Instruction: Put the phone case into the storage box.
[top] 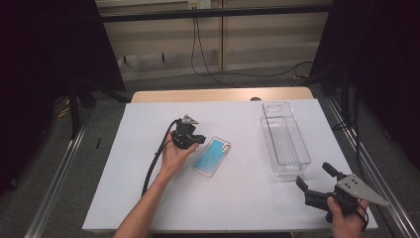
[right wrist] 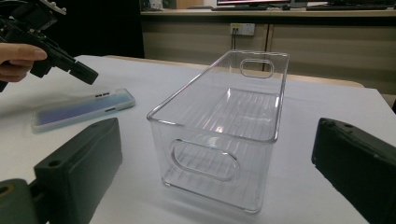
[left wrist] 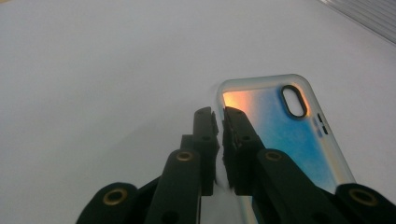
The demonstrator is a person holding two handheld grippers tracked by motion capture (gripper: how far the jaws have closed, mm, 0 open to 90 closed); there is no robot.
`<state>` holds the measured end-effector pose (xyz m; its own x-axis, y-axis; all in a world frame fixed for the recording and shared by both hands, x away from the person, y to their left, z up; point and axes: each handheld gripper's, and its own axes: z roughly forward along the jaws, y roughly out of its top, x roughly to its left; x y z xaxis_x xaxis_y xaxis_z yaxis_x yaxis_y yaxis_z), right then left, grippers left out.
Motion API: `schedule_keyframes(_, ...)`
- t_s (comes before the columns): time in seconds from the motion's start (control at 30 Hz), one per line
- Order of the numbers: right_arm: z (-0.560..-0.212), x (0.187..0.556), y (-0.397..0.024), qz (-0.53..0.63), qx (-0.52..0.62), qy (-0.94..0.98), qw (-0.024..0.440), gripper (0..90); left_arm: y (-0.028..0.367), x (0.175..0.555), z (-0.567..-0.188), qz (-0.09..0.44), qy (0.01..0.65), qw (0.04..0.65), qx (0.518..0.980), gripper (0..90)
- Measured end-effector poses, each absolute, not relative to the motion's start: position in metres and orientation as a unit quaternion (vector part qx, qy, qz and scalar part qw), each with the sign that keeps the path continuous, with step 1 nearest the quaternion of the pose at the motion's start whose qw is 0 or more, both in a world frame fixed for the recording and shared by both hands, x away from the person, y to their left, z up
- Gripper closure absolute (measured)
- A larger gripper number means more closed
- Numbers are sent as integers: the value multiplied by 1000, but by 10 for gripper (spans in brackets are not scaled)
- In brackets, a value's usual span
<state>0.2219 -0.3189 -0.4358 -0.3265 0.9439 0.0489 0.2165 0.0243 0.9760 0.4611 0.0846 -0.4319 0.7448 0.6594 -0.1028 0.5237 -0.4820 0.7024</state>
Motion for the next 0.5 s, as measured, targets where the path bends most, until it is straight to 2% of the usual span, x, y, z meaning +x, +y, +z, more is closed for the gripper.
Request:
schedule_keyframes(0.13,-436,222,-319,522,464,625,348,12,89,456,-431,96,340,376,856,820)
schedule_keyframes(0.5,-436,222,-319,520,465,626,349,12,102,452,-424,102,348,389,847,670)
